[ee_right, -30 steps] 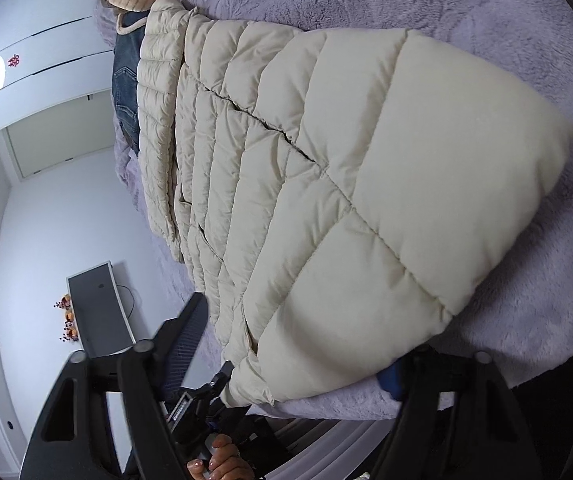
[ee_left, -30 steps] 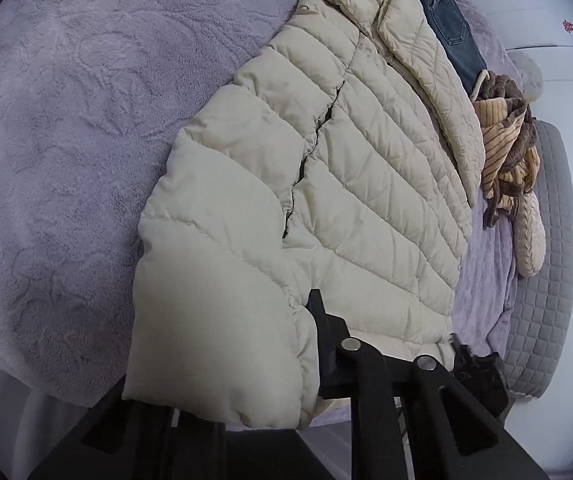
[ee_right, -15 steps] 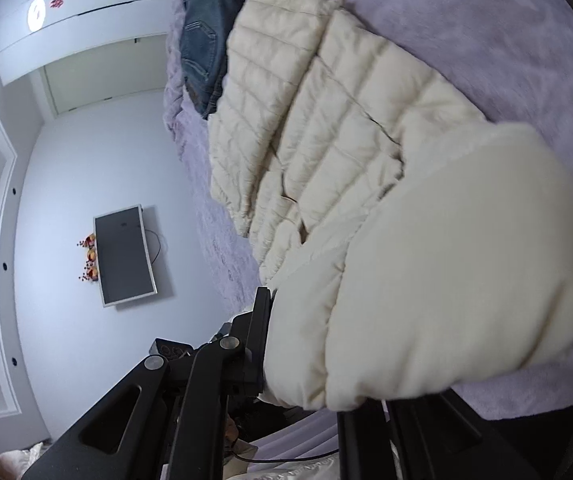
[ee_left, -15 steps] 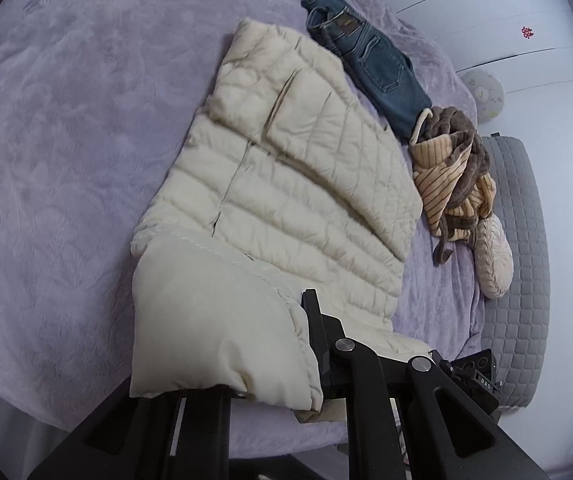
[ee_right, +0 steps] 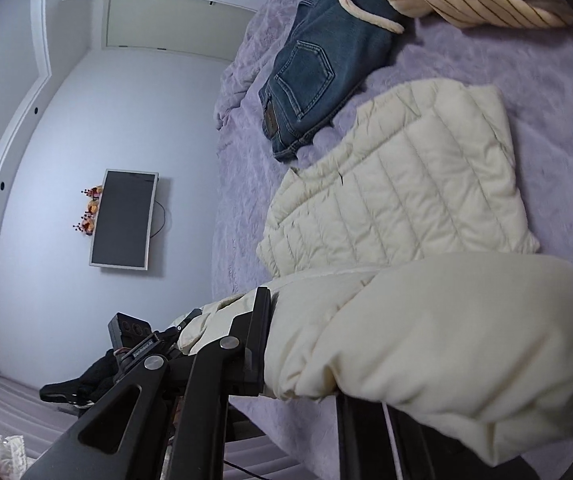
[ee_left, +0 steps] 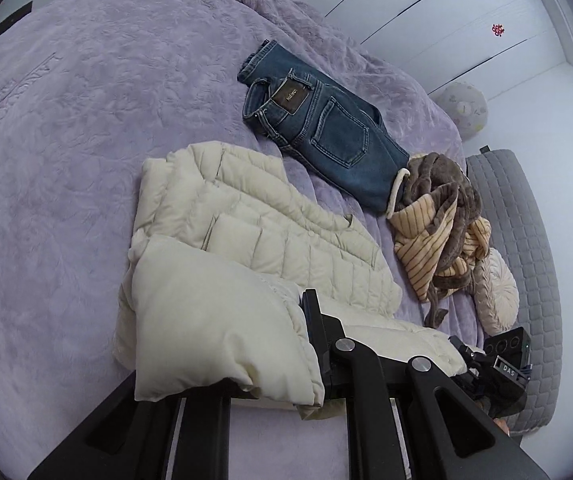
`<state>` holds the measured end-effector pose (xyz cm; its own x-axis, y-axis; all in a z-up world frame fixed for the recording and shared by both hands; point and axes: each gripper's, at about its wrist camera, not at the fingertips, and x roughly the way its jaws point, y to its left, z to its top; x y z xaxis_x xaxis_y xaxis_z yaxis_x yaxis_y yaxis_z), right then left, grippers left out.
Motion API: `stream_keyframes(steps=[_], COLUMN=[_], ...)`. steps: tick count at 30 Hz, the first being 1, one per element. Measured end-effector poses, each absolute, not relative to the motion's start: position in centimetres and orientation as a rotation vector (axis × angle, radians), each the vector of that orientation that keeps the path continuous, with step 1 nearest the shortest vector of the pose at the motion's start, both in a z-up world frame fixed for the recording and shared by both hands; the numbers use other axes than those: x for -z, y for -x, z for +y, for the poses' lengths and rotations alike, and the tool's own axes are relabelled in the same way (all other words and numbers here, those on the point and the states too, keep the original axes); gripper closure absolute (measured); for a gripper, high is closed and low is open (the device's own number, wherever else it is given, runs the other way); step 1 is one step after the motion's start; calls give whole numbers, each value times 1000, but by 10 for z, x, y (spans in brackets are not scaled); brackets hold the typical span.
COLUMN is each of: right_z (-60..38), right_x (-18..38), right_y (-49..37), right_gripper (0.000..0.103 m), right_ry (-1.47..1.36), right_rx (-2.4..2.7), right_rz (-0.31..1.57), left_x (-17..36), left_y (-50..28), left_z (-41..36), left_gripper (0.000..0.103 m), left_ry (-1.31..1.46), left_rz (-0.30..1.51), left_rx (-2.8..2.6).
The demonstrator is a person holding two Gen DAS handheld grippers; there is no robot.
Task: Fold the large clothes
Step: 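Lay the lifted hem over onto the collar with both tools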
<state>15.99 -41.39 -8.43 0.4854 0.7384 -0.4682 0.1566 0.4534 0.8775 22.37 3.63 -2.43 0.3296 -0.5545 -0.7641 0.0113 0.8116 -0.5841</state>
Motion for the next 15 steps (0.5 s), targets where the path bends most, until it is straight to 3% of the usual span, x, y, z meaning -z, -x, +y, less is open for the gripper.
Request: stream_keyframes(steps=[15], right_z=[-416], right_x=[148], right_y=[-294], right_gripper=[90], right_ry=[-925], right_rx=[-287], right_rz=[1136], left_x=[114], left_y=[-334], left_z=[-1], left_gripper=[87], left_ry=[366], left_rz=[1278], left_rx=[350])
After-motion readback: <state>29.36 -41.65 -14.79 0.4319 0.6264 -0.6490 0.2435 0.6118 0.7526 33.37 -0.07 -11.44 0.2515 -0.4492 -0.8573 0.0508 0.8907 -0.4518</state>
